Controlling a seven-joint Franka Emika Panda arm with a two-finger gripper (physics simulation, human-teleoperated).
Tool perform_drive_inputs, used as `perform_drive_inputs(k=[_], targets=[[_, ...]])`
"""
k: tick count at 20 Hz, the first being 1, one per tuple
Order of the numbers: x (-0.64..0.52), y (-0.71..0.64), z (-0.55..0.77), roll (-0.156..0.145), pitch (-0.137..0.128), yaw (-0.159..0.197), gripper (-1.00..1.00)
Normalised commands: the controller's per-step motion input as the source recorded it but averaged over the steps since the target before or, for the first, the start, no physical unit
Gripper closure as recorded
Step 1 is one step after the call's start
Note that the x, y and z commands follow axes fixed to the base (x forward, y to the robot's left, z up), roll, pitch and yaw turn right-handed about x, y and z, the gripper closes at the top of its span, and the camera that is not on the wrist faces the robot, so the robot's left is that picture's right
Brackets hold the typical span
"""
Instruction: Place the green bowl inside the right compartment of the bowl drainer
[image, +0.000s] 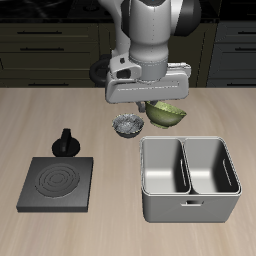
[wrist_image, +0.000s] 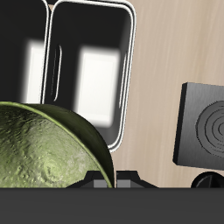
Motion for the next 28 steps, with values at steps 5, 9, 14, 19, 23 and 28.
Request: perform_drive_inputs(k=[5,9,14,19,23,28], targets=[[0.34,-0.14,0.01,-0.003,0.004,-0.004,1.0],[0.15,-0.08,-0.07,0.007,0.005,-0.013,1.0],[0.07,0.06,0.02,0.021,-0.019,-0.005,1.0],[0.08,0.13,-0.1,0.024,0.017,-0.015,1.0],[0.05,0.14,-0.19,0.042,0.019,-0.019,1.0],[0.01,0.09,-0.22,0.009,0.031,0.004,1.0]])
